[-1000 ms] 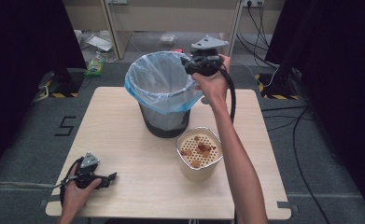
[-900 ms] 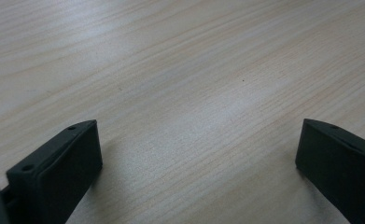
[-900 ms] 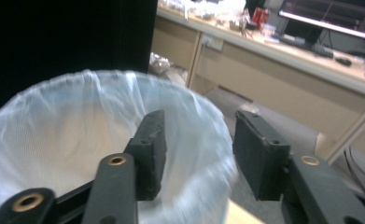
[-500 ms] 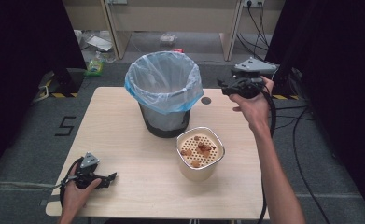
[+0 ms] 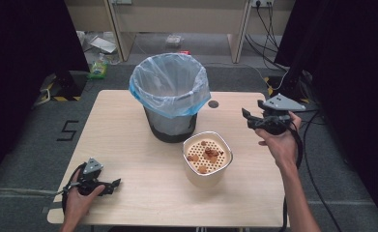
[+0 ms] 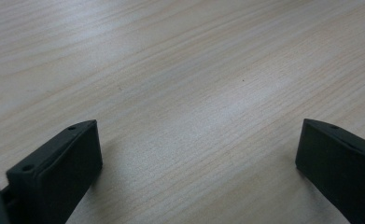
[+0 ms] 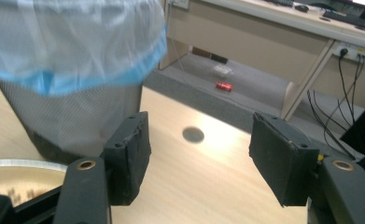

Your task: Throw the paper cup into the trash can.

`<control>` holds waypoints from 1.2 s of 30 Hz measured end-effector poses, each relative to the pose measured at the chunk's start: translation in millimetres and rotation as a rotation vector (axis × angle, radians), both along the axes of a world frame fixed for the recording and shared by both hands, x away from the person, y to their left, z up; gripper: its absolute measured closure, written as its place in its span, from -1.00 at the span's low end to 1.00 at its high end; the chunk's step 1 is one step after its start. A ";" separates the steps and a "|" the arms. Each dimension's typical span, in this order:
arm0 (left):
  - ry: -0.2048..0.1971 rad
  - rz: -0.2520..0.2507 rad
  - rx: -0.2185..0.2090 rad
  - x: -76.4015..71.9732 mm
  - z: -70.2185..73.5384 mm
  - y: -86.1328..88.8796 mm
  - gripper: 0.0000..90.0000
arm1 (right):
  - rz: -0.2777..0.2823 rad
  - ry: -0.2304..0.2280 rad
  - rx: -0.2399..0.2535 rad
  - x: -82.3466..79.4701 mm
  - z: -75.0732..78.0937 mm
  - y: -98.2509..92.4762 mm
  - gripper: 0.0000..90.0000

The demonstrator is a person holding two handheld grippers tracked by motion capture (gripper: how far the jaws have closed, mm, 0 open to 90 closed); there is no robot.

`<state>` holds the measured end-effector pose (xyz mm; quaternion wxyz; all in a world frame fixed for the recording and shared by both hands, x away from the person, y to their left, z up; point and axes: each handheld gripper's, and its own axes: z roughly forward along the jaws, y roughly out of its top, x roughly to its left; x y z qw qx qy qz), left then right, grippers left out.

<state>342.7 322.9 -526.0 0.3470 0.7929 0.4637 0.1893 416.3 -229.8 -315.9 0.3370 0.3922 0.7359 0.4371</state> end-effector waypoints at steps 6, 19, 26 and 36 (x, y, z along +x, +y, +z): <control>0.000 0.000 0.000 0.0 0.0 0.0 -1.00 | -0.028 0.027 -0.009 -20.7 -27.2 -20.8 -0.15; 0.000 0.000 0.000 0.0 0.0 0.0 -1.00 | -0.067 0.113 0.002 -50.0 -98.0 -32.5 -0.16; -0.001 0.000 0.000 0.0 -0.1 0.0 -1.00 | -0.071 0.172 -0.002 -55.3 -128.4 -29.9 -0.17; -0.001 -0.001 0.001 -0.8 0.0 0.4 -1.00 | -0.061 0.307 -0.036 -61.3 -172.3 -26.7 -0.18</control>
